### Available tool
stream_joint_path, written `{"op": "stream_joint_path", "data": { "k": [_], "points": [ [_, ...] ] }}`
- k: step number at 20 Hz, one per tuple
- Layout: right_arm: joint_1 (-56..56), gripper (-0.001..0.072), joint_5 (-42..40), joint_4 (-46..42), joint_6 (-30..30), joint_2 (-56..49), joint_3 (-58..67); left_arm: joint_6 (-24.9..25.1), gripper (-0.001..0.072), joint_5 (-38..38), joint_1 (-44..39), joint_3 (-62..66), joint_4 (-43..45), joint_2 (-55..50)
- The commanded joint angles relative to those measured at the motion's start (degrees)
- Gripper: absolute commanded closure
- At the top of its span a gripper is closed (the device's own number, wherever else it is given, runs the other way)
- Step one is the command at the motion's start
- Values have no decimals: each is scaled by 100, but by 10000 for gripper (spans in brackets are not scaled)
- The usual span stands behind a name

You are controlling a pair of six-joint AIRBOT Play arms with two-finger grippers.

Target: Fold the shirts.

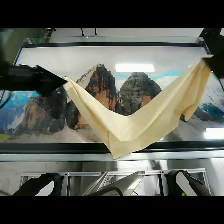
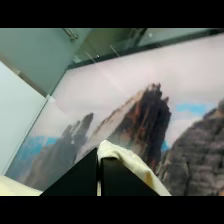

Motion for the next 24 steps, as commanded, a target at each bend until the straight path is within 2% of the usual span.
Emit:
{"op": "stream_joint_path", "data": {
  "k": [1,4,5,6,7,8,11,13,15,17,20,24],
  "points": [
    [-9,683,-398,-52,-678,-1078,-1342,81,694,-479,-151,20,586,-1436],
    [-9,682,-706,-20,-1209,-2264,-1565,136,694,-503,-101,20,590,-2511],
    [-11,623,-798,-2,-1228,-2610,-1558,133,694,-483,-72,20,584,-2791],
    [-13,414,-826,-11,-1226,-2870,-1534,133,694,-474,-46,20,581,-3051],
    [-46,304,-787,-52,-1222,-3071,-1475,133,694,-470,-46,22,581,-3254],
    [-107,307,-699,-92,-1182,-3136,-1427,140,694,-461,-44,22,588,-3436],
    [-439,307,-636,-411,-544,-2889,-1346,243,694,-431,15,24,586,-3689],
    [-573,307,-457,-1397,153,-2487,-1349,289,694,-415,46,26,581,-3700],
    [-533,307,37,-2809,1196,-2011,-1443,306,694,-415,76,26,577,-3698],
    [-341,307,247,-3532,1895,-1410,-1871,345,694,-415,136,26,577,-3698],
    [267,307,35,-3499,2192,-494,-2916,341,694,-439,229,26,577,-3696],
    [1532,307,-826,-3294,2833,114,-4142,275,694,-463,356,26,527,-3696]
  ]
}}
